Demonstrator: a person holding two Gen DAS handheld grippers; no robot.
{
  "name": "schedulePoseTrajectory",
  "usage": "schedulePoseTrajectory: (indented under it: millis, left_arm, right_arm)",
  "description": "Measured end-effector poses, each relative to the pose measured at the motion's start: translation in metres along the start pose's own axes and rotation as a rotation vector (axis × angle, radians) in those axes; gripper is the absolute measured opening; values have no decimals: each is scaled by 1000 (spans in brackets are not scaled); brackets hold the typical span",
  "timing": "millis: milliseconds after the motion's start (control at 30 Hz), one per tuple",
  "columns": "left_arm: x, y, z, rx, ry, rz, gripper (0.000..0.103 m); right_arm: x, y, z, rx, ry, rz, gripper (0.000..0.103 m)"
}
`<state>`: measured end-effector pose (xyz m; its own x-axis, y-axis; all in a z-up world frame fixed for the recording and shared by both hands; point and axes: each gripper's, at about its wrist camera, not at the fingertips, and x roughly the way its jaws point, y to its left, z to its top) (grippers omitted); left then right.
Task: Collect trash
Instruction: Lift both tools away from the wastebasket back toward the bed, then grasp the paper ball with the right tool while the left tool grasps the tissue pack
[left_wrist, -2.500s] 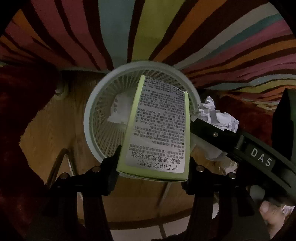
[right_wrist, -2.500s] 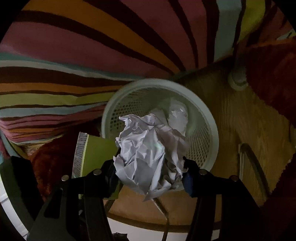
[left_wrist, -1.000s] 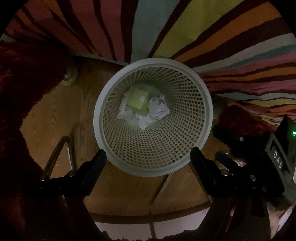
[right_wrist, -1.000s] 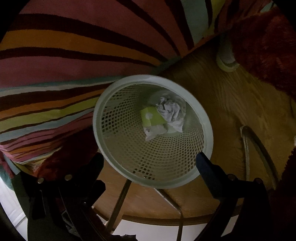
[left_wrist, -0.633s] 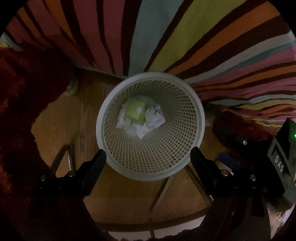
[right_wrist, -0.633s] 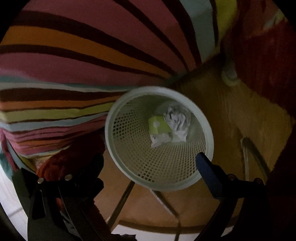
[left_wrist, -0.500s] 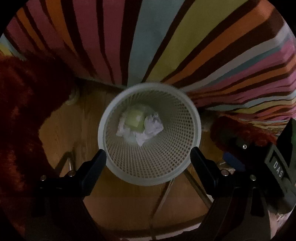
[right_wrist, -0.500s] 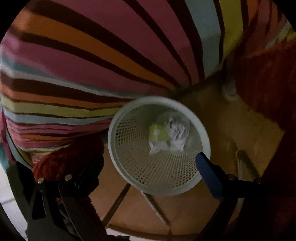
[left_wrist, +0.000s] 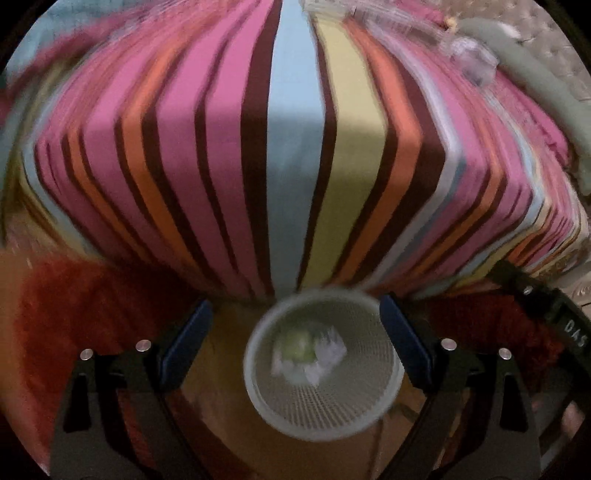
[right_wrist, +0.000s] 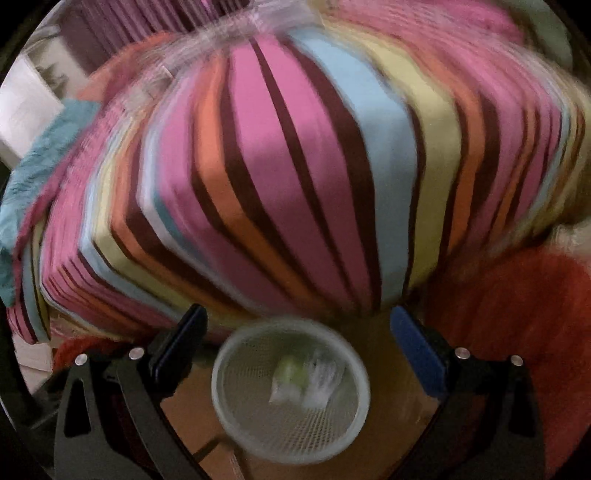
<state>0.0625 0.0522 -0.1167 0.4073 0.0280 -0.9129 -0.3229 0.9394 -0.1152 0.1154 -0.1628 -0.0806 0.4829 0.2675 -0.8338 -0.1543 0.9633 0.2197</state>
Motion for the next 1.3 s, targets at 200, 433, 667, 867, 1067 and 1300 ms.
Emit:
schedulePoseTrajectory:
  millis: [200,433,667,867,1067,1300]
  left_arm:
    - [-36,-4,35,52,-184,31,89]
    - [-44,-6,85,69,-228,21,89]
    - [-33,-13,135,74,-241,27,89]
    - [-20,-18,172,91,-237,23,89]
    - [-4,-21,207,89,-220,5,89]
    - [16,-27,244,103,-186,-12,89]
  right_arm:
    - [-41,12,31,-127,-259,-10,95]
    - [-36,1,79,-110,-293,-8,95]
    - [-34,-1,115,-146,-300,-15,95]
    - [-20,-1,144,-175,-262,18,95]
    - [-2,3,167,-226,-235,17,95]
    - [17,7,190,-261,-221,-3,95]
